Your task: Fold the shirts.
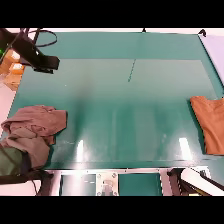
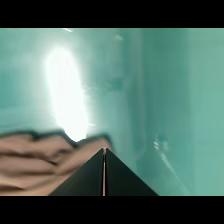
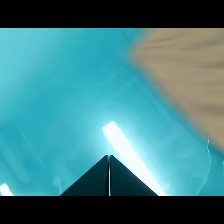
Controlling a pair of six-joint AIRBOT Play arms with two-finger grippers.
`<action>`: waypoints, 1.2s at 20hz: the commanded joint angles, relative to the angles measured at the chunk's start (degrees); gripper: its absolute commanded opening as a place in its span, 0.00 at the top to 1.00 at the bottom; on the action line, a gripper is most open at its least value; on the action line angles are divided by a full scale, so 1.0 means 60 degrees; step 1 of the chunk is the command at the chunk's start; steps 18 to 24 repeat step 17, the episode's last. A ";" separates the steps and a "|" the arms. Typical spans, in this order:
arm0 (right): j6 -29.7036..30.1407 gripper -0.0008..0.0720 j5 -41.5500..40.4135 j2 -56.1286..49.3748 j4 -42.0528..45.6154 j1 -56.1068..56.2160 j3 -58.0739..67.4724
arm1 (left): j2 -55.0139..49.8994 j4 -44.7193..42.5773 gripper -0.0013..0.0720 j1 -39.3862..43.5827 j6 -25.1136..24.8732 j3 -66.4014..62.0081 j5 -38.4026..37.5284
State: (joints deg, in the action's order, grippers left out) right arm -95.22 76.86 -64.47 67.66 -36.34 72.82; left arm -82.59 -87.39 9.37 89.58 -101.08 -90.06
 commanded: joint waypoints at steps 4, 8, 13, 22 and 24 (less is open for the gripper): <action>0.0444 0.96 -0.1927 0.1137 0.0051 0.5213 -0.3315 | 0.3362 0.0423 0.94 0.0998 0.1424 0.6240 0.2484; 0.0481 0.96 -0.2561 0.1140 0.0047 0.6473 -0.3512 | 0.4062 0.0459 0.94 0.1140 0.1840 0.7606 0.2965; 0.0477 0.96 -0.2484 0.1140 0.0047 0.6634 -0.3519 | 0.4062 0.0474 0.94 0.1140 0.1851 0.7592 0.2856; 0.0477 0.96 -0.2484 0.1140 0.0047 0.6634 -0.3519 | 0.4062 0.0528 0.94 0.1140 0.1814 0.7581 0.2670; 0.0477 0.96 -0.2484 0.1140 0.0047 0.6634 -0.3519 | 0.4062 0.0528 0.94 0.1140 0.1814 0.7581 0.2670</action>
